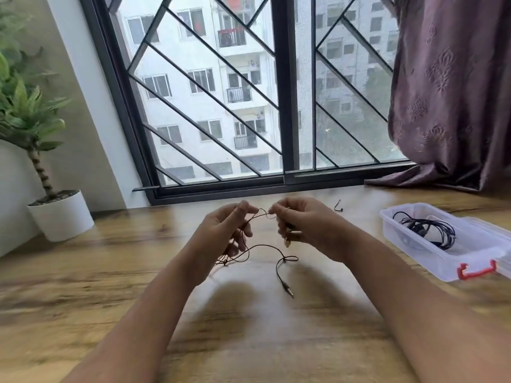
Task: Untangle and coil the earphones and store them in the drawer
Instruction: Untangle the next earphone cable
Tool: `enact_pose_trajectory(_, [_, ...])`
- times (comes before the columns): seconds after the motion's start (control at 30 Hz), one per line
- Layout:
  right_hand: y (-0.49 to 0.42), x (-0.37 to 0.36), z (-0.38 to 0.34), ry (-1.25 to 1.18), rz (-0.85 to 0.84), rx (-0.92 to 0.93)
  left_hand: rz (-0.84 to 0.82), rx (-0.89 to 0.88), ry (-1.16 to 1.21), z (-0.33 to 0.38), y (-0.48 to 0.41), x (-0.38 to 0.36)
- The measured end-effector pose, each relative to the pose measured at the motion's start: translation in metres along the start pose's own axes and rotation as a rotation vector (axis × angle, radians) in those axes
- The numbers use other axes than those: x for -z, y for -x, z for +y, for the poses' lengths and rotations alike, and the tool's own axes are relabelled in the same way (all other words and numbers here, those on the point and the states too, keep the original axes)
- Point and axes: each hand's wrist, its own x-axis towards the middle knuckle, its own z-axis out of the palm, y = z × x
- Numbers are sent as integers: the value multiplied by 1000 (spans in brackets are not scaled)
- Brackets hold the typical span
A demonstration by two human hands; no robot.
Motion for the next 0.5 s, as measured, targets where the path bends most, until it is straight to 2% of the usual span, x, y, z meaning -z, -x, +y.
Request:
enact_pose_trajectory(0.13, [-4,16,-1,-210,290,18,-85,130,-98,-7,0,5])
enact_pose_trajectory(0.3, [-8,29,-4,-462,503,-6,-269,206,-306,-16,1,12])
enact_pose_trajectory(0.4, [-11,39,3,-351,652,-57,-260,195,-397,-17,0,17])
enact_pose_trajectory(0.5, [-13,44,15,52,686,-86,-175,149,-366,-11,-1,20])
